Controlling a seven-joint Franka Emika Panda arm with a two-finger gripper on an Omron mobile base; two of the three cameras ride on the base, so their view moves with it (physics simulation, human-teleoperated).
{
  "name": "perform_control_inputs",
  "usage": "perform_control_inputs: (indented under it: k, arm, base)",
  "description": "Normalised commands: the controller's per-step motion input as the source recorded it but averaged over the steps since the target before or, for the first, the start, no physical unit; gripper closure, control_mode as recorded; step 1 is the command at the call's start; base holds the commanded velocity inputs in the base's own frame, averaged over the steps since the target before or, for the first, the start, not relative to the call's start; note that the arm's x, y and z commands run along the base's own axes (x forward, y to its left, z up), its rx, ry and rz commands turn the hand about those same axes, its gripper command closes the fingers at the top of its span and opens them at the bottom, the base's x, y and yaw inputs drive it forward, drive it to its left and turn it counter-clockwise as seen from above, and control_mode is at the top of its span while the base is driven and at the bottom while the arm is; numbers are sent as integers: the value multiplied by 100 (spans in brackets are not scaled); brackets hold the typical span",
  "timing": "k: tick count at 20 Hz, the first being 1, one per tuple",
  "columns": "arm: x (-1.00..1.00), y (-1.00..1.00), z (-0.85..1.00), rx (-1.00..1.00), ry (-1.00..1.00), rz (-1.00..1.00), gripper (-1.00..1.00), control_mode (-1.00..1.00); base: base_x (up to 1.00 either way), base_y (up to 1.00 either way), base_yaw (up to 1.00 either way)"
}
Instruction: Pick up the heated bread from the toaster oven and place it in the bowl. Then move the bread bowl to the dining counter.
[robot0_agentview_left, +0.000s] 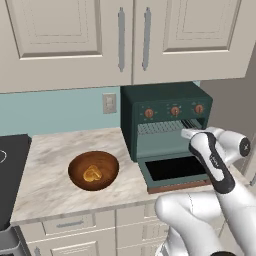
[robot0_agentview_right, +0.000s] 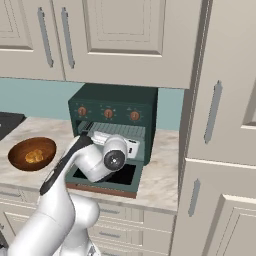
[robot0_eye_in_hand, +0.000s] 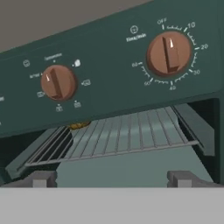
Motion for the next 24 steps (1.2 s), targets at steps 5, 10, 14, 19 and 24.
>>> perform_control_inputs:
  k: [5,10,14,19,24]
  arm:
    - [35,-1,-13,0,2,-9,-100,-100]
    - [24,0,-18,2,0,-3,-100,-100]
    - [17,0,-21,8,0,0,-100,-100]
    - [20,0,-15,6,0,0,-100,-100]
    - [25,0,-1,3,0,0,-100,-100]
  base:
    - [0,0,0]
    - [0,0,0]
    - [0,0,0]
    - [0,0,0]
    - [0,0,0]
